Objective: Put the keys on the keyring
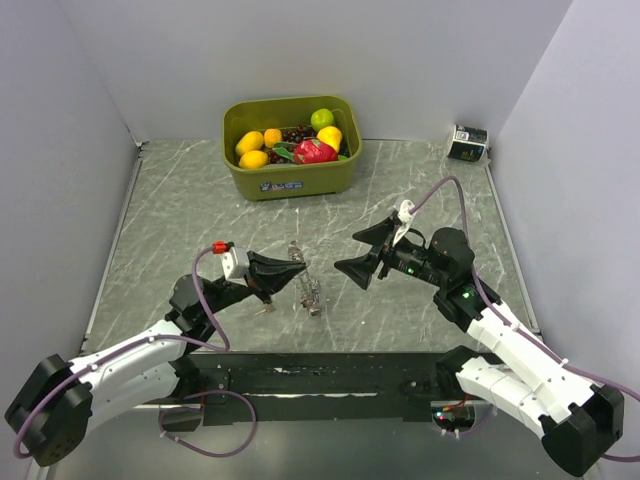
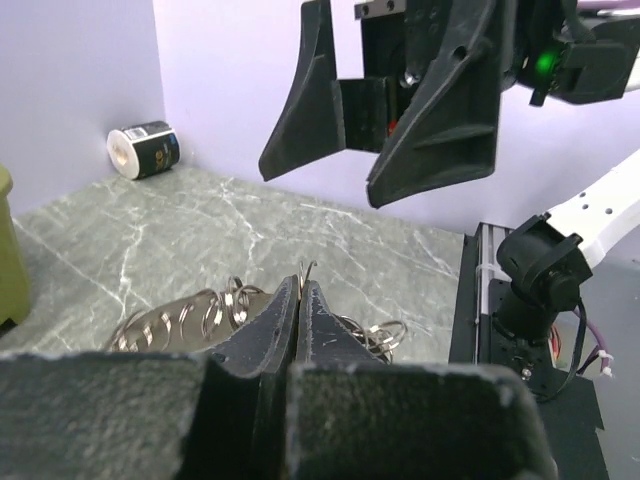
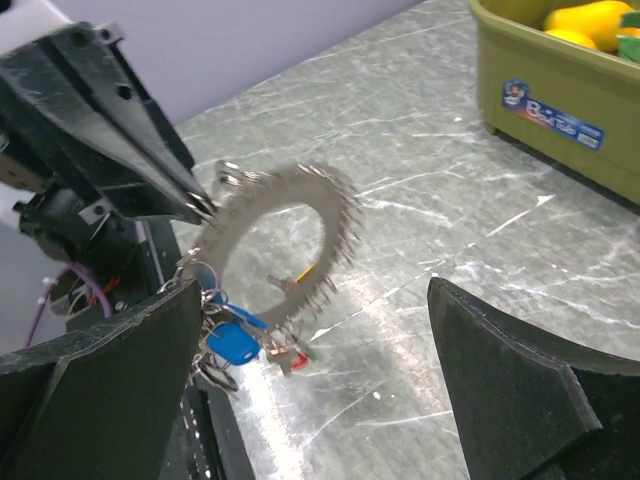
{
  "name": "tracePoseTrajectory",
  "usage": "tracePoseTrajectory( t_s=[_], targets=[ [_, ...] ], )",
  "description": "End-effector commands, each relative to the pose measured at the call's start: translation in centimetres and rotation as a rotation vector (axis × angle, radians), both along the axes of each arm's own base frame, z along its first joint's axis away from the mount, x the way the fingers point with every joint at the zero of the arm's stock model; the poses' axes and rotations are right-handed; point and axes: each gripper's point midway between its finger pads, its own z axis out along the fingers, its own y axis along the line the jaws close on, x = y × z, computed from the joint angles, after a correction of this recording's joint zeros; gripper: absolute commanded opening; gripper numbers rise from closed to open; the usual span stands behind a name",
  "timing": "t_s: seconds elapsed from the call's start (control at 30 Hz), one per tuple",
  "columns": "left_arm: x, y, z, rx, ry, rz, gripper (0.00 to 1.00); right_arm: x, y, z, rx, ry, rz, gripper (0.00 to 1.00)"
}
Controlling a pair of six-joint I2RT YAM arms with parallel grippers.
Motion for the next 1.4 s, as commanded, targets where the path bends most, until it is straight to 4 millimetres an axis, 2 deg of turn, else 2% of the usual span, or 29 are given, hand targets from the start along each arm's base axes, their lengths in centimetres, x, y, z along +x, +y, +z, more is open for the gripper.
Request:
tracePoseTrajectory(
  t_s=[0.0, 0.13, 0.17, 0.23, 0.3, 0.33, 0.4, 0.43, 0.57, 0.73, 0.87, 0.97, 1.13, 1.17, 1.2, 1.23, 1.27, 1.3, 1.33, 1.37],
  targets=[
    [-0.6, 0.4, 4.8, -0.103, -0.127, -0.041, 0.01, 1.3, -0.5, 1.4, 0.057, -0.052, -0.068, 1.00],
    [0.8, 0.6, 5.2, -0.078, -0.121, -0.014, 0.01, 1.6, -1.1, 0.8, 0.050, -0.041, -0.107, 1.00],
    [1.3, 0.5, 4.7, -0.055, -0.103, -0.009, 0.01, 1.6, -1.0, 0.7, 0.046, -0.035, -0.107, 1.00],
    [2.2, 0.8, 5.3, -0.048, -0.103, 0.011, 0.01, 1.8, -0.9, 0.0, 0.021, -0.003, -0.106, 1.00],
    [3.1, 1.0, 5.1, -0.024, -0.073, 0.029, 0.01, 2.5, -0.8, -1.5, -0.017, 0.050, -0.124, 1.00],
    [3.5, 1.1, 5.8, -0.024, -0.081, 0.035, 0.01, 2.7, -0.7, -2.0, -0.030, 0.075, -0.125, 1.00],
    [4.5, 1.8, 6.0, -0.009, -0.066, 0.073, 0.01, 3.3, -0.5, -3.7, -0.089, 0.128, -0.125, 1.00],
    [5.0, 2.0, 6.1, 0.005, -0.050, 0.088, 0.01, 3.4, -0.4, -3.8, -0.105, 0.150, -0.120, 1.00],
    [6.5, 4.1, 7.0, 0.040, -0.035, 0.190, 0.01, 3.6, 0.3, -5.0, -0.117, 0.204, -0.101, 1.00],
    [8.3, 8.2, 7.5, 0.078, 0.000, 0.354, 0.01, 3.2, 1.2, -6.6, -0.139, 0.251, -0.042, 1.00],
    [8.3, 12.3, 8.4, 0.051, 0.004, 0.488, 0.01, 2.8, 2.7, -7.7, -0.155, 0.306, 0.053, 1.00],
    [8.2, 14.2, 8.4, 0.050, 0.025, 0.545, 0.01, 2.9, 3.7, -9.2, -0.178, 0.350, 0.077, 1.00],
    [8.1, 15.7, 7.9, 0.081, 0.047, 0.561, 0.01, 2.6, 5.9, -11.4, -0.256, 0.364, 0.093, 1.00],
    [8.1, 15.9, 7.7, 0.089, 0.052, 0.555, 0.01, 2.6, 6.3, -12.3, -0.274, 0.379, 0.098, 1.00],
    [8.1, 15.8, 7.2, 0.094, 0.066, 0.541, 0.01, 2.6, 6.9, -12.2, -0.272, 0.383, 0.107, 1.00],
    [8.3, 16.5, 7.1, 0.095, 0.071, 0.561, 0.01, 2.1, 7.7, -12.2, -0.276, 0.383, 0.131, 1.00],
    [8.3, 16.8, 6.9, 0.095, 0.078, 0.555, 0.01, 2.0, 8.2, -13.1, -0.291, 0.402, 0.139, 1.00],
    [8.4, 17.0, 6.2, 0.097, 0.091, 0.555, 0.01, 1.9, 8.8, -12.8, -0.290, 0.393, 0.155, 0.99],
    [8.3, 17.1, 6.2, 0.091, 0.081, 0.550, 0.01, 1.2, 9.8, -12.9, -0.293, 0.386, 0.187, 0.99],
    [8.3, 17.5, 6.0, 0.089, 0.082, 0.562, 0.01, 1.0, 10.4, -13.9, -0.308, 0.400, 0.203, 0.98]
  ],
)
